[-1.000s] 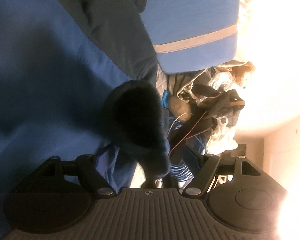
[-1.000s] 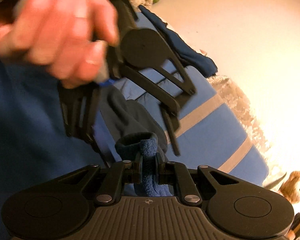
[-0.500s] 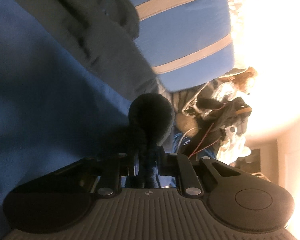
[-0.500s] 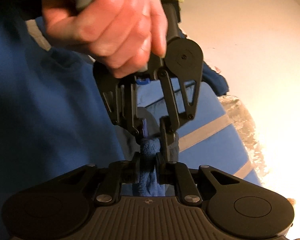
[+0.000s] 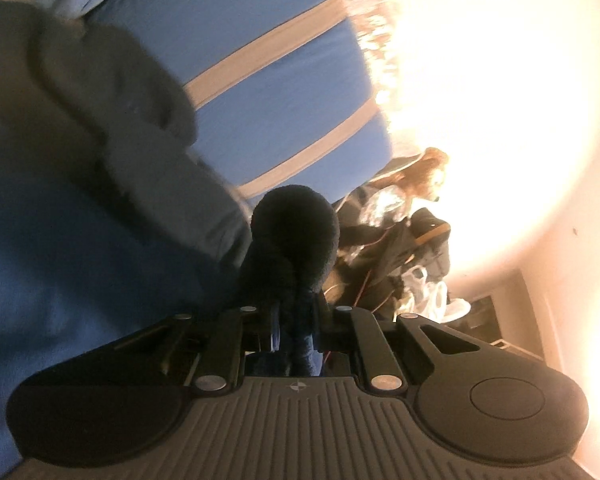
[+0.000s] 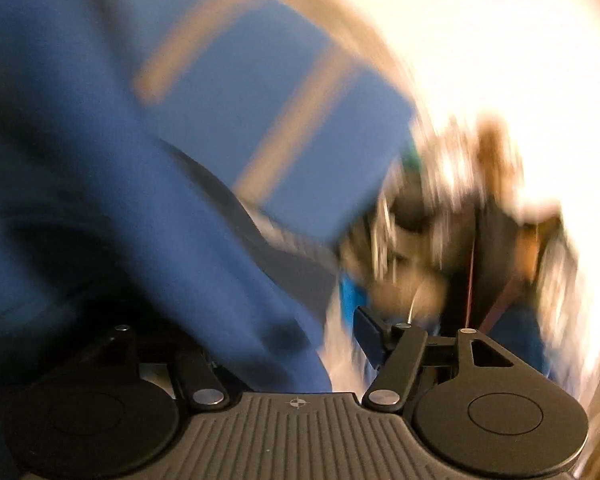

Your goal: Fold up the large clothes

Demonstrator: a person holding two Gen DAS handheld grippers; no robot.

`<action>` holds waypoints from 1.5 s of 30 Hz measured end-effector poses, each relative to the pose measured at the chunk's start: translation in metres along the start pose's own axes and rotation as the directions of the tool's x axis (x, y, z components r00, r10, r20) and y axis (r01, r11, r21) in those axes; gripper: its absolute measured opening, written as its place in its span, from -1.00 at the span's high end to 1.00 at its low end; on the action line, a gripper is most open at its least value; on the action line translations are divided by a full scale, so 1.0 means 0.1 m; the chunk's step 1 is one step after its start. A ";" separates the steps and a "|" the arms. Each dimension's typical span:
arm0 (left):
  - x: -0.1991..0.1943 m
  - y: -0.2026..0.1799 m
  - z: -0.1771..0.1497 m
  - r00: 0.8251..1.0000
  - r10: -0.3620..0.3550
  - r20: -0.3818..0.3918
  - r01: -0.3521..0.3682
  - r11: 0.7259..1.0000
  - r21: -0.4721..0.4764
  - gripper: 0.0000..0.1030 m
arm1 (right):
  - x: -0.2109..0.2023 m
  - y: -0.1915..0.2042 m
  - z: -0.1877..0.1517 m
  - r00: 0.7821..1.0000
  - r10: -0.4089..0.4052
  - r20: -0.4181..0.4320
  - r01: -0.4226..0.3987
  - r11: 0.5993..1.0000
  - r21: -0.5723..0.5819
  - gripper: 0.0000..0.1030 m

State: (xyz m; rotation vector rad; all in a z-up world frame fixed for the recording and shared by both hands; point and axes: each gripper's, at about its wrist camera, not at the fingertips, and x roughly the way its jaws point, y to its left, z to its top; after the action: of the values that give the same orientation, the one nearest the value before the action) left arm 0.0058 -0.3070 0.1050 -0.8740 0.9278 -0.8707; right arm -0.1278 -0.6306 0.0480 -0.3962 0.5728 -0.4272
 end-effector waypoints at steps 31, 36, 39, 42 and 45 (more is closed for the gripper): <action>-0.70 -0.39 0.60 0.947 -0.069 0.315 0.058 0.997 0.045 0.76 | 0.89 -0.96 0.11 0.711 0.679 -0.184 -0.411 0.613 0.675 0.52; -0.70 -0.39 0.57 0.948 -0.063 0.313 0.053 0.998 0.039 0.75 | 0.65 -0.71 0.17 0.812 0.543 -0.213 -0.419 0.797 0.435 0.03; -0.69 -0.38 0.57 0.949 -0.064 0.309 0.057 0.998 0.033 0.75 | 0.64 -0.85 0.04 0.797 0.584 -0.151 -0.401 0.700 0.591 -0.17; -0.69 -0.35 0.56 0.949 -0.064 0.308 0.059 0.998 0.025 0.75 | 0.67 -0.86 -0.10 0.753 0.652 -0.088 -0.411 0.571 0.710 -0.26; -0.71 -0.32 0.56 0.949 -0.060 0.309 0.058 0.998 0.015 0.75 | 0.67 -0.71 -0.15 0.736 0.673 -0.070 -0.425 0.540 0.727 -0.27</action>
State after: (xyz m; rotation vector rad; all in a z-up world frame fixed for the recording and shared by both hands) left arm 0.0248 -0.2426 0.1732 -1.0050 0.6277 -0.7590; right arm -0.1059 -0.7268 0.0411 0.6008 0.8051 -0.0395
